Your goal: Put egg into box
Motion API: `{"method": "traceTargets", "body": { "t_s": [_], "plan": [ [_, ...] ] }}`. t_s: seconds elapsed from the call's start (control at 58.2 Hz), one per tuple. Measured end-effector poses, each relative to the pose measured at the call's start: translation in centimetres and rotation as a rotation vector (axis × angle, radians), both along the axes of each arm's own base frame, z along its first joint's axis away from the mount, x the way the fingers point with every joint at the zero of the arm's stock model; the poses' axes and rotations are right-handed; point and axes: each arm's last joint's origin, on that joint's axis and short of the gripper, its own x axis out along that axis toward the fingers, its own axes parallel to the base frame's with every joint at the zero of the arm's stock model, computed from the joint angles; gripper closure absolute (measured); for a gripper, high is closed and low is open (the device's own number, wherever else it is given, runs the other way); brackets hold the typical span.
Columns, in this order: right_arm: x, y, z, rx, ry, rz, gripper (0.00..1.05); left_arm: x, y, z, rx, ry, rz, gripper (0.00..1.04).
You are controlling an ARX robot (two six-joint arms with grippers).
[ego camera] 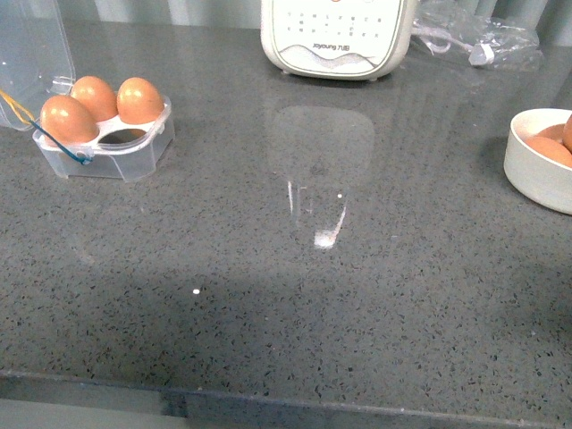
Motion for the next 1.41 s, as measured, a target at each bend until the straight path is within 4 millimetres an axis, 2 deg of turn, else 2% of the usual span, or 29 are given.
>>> {"method": "traceTargets", "body": {
  "t_s": [0.12,0.206,0.292,0.429,0.532,0.687,0.944,1.408],
  "plan": [
    [2.5,-0.4,1.7,-0.006,-0.041,0.001,0.07,0.0,0.0,0.0,0.0,0.0,0.0,0.07],
    [5.2,-0.7,2.6,-0.022,-0.025,-0.013,0.07,0.0,0.0,0.0,0.0,0.0,0.0,0.07],
    [8.9,-0.8,2.7,-0.064,0.073,0.009,0.07,0.0,0.0,0.0,0.0,0.0,0.0,0.07],
    [13.3,-0.7,2.5,-0.088,0.234,0.07,0.07,0.0,0.0,0.0,0.0,0.0,0.0,0.07],
    [15.8,-0.5,2.7,-0.103,0.303,0.1,0.07,0.0,0.0,0.0,0.0,0.0,0.0,0.07],
    [18.0,-0.1,3.1,-0.131,0.374,0.133,0.07,0.0,0.0,0.0,0.0,0.0,0.0,0.07],
    [18.9,0.1,1.5,-0.132,0.489,0.183,0.07,0.0,0.0,0.0,0.0,0.0,0.0,0.07],
    [18.4,-0.1,-1.6,-0.111,0.552,0.228,0.07,0.0,0.0,0.0,0.0,0.0,0.0,0.07]
  ]
}}
